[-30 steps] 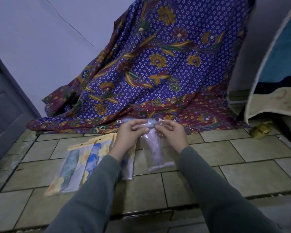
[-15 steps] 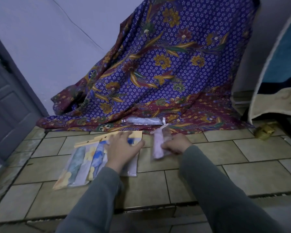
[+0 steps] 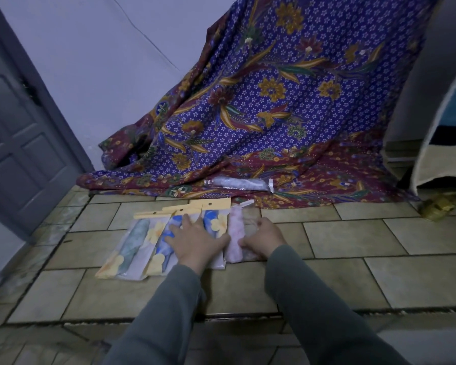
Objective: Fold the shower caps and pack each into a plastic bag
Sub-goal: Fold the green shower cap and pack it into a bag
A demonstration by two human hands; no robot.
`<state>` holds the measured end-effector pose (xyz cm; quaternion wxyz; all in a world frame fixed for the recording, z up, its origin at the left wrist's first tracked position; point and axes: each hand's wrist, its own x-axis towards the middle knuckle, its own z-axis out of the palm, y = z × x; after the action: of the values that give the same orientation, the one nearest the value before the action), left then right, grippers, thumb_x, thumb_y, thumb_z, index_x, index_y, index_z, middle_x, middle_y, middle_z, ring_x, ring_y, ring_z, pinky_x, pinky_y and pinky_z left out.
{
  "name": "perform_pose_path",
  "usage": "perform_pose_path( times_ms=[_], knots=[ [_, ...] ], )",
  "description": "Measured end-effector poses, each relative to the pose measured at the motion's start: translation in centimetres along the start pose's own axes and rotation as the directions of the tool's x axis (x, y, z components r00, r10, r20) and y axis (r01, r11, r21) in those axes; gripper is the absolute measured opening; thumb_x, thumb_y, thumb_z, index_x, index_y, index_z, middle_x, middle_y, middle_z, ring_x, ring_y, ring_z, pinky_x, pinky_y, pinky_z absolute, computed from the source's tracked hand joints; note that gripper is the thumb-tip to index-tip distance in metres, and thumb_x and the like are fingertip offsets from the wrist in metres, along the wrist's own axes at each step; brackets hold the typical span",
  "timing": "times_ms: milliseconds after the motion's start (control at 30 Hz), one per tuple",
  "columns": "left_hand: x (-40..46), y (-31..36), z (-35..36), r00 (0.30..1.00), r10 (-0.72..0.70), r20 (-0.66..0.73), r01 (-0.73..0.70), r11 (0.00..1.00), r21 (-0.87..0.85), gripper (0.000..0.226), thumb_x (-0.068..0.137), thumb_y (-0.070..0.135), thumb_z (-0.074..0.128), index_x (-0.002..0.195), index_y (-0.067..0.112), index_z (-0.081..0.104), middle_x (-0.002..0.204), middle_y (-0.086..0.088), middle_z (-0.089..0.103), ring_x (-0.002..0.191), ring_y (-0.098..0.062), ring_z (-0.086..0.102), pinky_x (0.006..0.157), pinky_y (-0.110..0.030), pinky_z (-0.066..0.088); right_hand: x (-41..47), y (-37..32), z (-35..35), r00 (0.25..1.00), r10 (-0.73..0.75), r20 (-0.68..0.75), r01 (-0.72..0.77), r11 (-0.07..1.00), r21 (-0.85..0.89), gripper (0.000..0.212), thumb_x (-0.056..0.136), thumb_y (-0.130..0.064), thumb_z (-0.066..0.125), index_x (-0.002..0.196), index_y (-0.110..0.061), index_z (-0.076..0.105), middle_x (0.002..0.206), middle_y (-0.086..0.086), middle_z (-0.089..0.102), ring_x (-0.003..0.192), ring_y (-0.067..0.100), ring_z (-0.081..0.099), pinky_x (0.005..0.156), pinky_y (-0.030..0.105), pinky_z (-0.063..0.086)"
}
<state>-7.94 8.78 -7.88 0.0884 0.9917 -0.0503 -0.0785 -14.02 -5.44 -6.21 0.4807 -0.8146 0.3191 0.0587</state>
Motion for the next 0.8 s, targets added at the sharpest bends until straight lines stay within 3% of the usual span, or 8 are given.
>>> perform_pose_path(
  times_ms=[233,367,433,533,633,700,800],
  knots=[
    [-0.4,0.3,0.1,1.0,0.025,-0.001,-0.025,1.0,0.0,0.091,0.073,0.075,0.041,0.149,0.03,0.019,0.158,-0.009,0.01,0.139,-0.048,0.009,0.107,-0.06,0.015,0.2,0.1,-0.7,0.999,0.032,0.002,-0.032,0.985,-0.167,0.071,0.077,-0.032,0.075,0.135,-0.007,0.042,0.132,0.01,0.053,0.111,0.025,0.056,0.08,0.027,0.045],
    [-0.1,1.1,-1.1,1.0,0.006,-0.01,-0.006,1.0,-0.024,0.093,0.069,0.081,0.043,0.145,0.028,0.03,0.157,-0.011,0.011,0.138,-0.05,0.011,0.106,-0.06,0.019,0.4,-0.8,-1.7,0.999,-0.037,0.02,0.042,0.944,-0.327,0.083,0.075,-0.044,0.075,0.139,-0.01,0.036,0.137,0.008,0.049,0.123,0.024,0.049,0.09,0.028,0.042],
    [0.5,1.9,-2.1,0.999,0.011,-0.041,-0.011,1.0,0.006,0.091,0.069,0.082,0.043,0.14,0.025,0.038,0.152,-0.011,0.026,0.135,-0.044,0.023,0.103,-0.056,0.024,0.9,-1.9,-2.2,0.995,-0.094,-0.015,0.082,0.923,-0.377,0.078,0.075,-0.049,0.074,0.134,-0.007,0.044,0.133,0.01,0.053,0.12,0.026,0.052,0.091,0.03,0.043],
    [2.4,2.9,-3.1,0.995,0.031,-0.099,-0.04,0.994,-0.099,0.072,0.074,0.074,0.048,0.128,0.025,0.051,0.131,-0.007,0.054,0.121,-0.032,0.048,0.1,-0.047,0.031,3.4,-3.6,-2.8,0.968,-0.234,-0.088,0.186,0.91,-0.371,0.052,0.082,-0.041,0.068,0.121,-0.007,0.058,0.118,0.011,0.063,0.106,0.027,0.059,0.083,0.027,0.045],
    [4.9,3.7,-3.4,0.995,-0.026,-0.096,0.003,0.972,-0.233,0.054,0.082,0.06,0.051,0.123,0.024,0.055,0.122,-0.003,0.062,0.114,-0.026,0.054,0.1,-0.045,0.026,6.4,-5.2,-2.9,0.912,-0.382,-0.151,0.271,0.836,-0.477,0.028,0.09,-0.018,0.057,0.118,-0.014,0.062,0.117,0.011,0.063,0.103,0.028,0.06,0.088,0.033,0.049],
    [6.5,4.3,-2.8,0.989,-0.057,-0.139,0.029,0.98,-0.196,0.056,0.085,0.058,0.049,0.127,0.021,0.053,0.124,-0.007,0.061,0.118,-0.027,0.051,0.099,-0.043,0.025,8.6,-6.2,-2.2,0.87,-0.48,-0.113,0.335,0.745,-0.577,0.033,0.09,-0.008,0.051,0.119,-0.019,0.062,0.12,0.009,0.059,0.109,0.027,0.056,0.092,0.035,0.045],
    [8.7,5.5,-1.9,0.976,-0.058,-0.209,0.02,0.983,-0.183,0.058,0.087,0.055,0.047,0.131,0.017,0.049,0.132,-0.009,0.054,0.124,-0.028,0.044,0.101,-0.042,0.021,11.9,-7.0,-1.3,0.834,-0.55,-0.038,0.37,0.61,-0.701,0.033,0.094,-0.014,0.046,0.125,-0.02,0.056,0.125,0.005,0.052,0.117,0.025,0.043,0.097,0.042,0.036]
  ],
)
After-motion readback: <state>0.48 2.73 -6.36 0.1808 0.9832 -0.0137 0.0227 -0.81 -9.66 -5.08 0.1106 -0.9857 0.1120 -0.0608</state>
